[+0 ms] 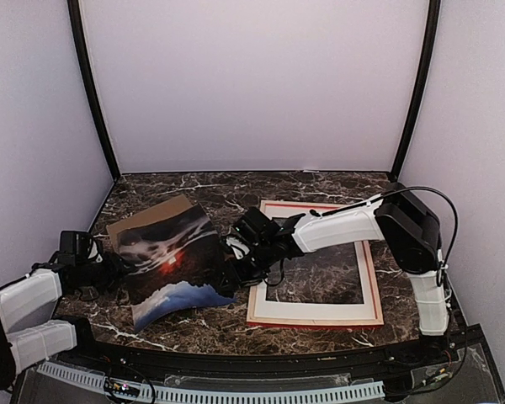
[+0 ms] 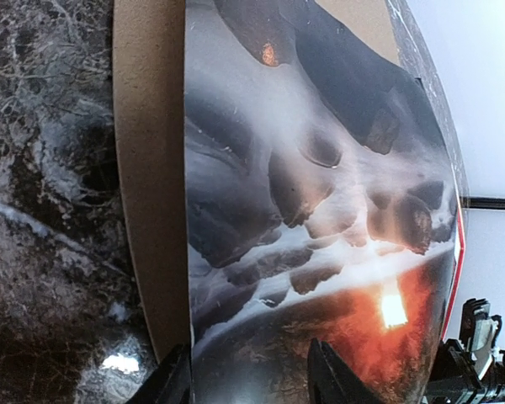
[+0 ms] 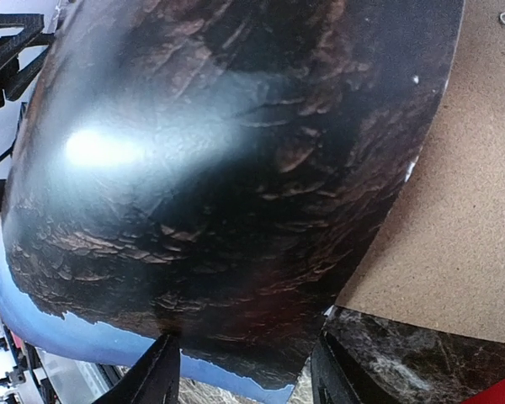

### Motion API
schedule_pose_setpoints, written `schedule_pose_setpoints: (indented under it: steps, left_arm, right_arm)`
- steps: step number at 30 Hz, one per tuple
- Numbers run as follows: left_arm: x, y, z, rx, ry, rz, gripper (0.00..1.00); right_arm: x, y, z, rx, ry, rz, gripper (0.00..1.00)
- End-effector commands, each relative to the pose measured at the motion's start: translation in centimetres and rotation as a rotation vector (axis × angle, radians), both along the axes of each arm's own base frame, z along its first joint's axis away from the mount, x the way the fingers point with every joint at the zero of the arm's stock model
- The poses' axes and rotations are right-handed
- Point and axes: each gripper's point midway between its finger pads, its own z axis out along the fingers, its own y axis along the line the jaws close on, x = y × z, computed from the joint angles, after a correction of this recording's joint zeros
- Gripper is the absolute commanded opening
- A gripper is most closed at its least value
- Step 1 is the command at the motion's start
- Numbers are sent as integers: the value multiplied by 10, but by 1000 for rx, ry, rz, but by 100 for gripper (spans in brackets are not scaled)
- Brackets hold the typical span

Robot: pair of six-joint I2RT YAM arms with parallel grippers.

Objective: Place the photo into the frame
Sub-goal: Pick up the photo from the backboard.

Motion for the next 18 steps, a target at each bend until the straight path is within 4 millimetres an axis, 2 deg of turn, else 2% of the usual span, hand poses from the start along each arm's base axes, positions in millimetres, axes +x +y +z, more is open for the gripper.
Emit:
schedule_pose_setpoints:
  steps: [1,6,12,14,18]
  left_arm:
    - [7,-10,24,-38,-58,-47,47]
    - [14,-15,43,-64,-130,-73,51]
    - [22,-16,53,-46,-178,-98,53]
    - [24,-16,52,-38,-175,-108,51]
    - [26,-16,53,-27,-168,-124,39]
  right_arm:
    - [-1,-10,-4,-12,36,-24,54]
    - [-1,-15,-11,-30,42,-23,54]
    - [-3,-19,-17,-46,44,-14,54]
    - [-3,-20,-17,-50,43,-13,54]
    - [-2,-21,-16,-51,38,-11,54]
